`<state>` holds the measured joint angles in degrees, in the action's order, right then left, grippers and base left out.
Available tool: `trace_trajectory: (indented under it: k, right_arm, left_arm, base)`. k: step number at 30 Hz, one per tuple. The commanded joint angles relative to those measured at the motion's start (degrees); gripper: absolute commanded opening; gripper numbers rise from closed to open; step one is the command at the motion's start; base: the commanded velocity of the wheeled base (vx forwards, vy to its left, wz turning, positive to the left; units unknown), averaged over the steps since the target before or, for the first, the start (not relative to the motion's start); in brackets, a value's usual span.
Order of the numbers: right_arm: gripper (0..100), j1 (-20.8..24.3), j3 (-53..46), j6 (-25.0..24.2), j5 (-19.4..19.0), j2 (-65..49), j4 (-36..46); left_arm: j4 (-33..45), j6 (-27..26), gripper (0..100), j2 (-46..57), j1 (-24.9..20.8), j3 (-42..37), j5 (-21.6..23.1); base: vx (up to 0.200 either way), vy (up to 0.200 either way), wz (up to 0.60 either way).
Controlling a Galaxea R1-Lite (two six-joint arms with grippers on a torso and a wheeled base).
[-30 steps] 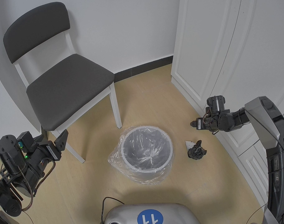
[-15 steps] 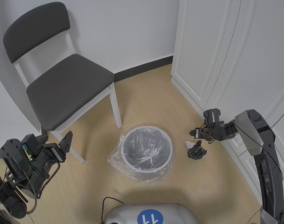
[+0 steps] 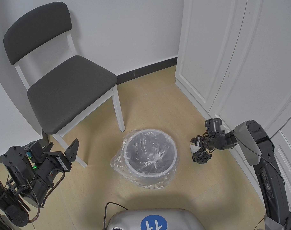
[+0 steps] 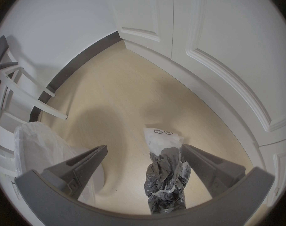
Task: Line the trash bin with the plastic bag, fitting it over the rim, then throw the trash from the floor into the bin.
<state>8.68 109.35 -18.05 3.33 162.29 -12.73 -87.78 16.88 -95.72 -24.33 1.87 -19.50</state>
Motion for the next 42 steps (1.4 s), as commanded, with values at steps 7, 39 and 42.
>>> trace_trajectory:
  k: [7,39,42]
  right_arm:
    - [100,0.02,0.51,0.04,0.71,2.33,-0.37]
    - [0,-1.03,1.22,0.12,0.71,4.26,0.42]
    - [0,-1.03,1.39,0.12,0.71,4.26,0.86]
  left_arm:
    - [-0.02,-0.01,100,0.18,-0.19,-0.11,-0.09]
    - [-0.02,-0.01,100,2.12,-1.24,-1.34,-0.09]
    - [-0.02,-0.01,100,2.03,-1.24,-1.34,-0.09]
  base:
    - [0.0,0.0,0.0]
    - [0.0,0.0,0.0]
    - [0.0,0.0,0.0]
